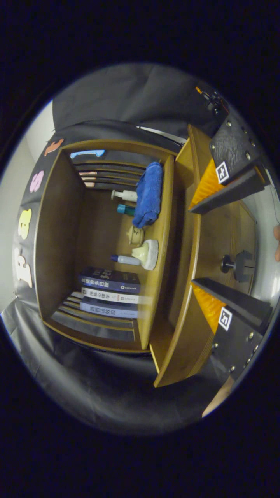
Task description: Pull open the drawer, take out the items inside it, and place them on the countertop above the cabinet.
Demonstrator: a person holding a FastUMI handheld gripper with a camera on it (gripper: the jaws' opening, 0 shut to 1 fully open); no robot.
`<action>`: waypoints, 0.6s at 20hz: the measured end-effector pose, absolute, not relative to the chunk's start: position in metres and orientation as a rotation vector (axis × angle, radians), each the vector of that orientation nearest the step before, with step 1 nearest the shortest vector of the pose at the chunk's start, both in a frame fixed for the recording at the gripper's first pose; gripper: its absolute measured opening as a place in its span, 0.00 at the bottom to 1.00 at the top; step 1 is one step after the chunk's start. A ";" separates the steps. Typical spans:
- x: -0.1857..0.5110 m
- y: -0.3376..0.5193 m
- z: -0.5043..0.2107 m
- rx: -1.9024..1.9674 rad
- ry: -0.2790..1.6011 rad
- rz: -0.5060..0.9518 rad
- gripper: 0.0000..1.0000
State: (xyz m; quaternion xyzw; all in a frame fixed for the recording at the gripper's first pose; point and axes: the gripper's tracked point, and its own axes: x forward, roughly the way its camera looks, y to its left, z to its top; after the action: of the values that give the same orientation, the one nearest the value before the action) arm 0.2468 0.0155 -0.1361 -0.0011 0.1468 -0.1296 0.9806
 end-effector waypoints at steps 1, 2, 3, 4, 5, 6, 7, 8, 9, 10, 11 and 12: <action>0.254 0.018 -0.140 0.007 0.305 -0.263 0.99; 0.264 0.018 -0.141 0.011 0.301 -0.265 0.99; 0.271 0.016 -0.142 0.007 0.304 -0.266 0.99; 0.279 0.014 -0.144 0.009 0.303 -0.267 0.99; 0.286 0.013 -0.145 0.005 0.305 -0.267 0.99; 0.292 0.012 -0.147 0.009 0.307 -0.268 0.99; 0.297 0.011 -0.147 0.013 0.305 -0.268 0.99; 0.303 0.009 -0.148 0.013 0.306 -0.268 0.99; 0.309 0.008 -0.149 0.010 0.307 -0.269 0.99; 0.314 0.007 -0.150 0.010 0.307 -0.271 0.99; 0.318 0.007 -0.151 0.011 0.308 -0.271 0.99; 0.321 0.007 -0.152 0.015 0.311 -0.272 0.99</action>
State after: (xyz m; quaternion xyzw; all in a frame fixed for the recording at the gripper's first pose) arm 0.3208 0.0067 -0.1515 0.0075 0.1543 -0.1352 0.9787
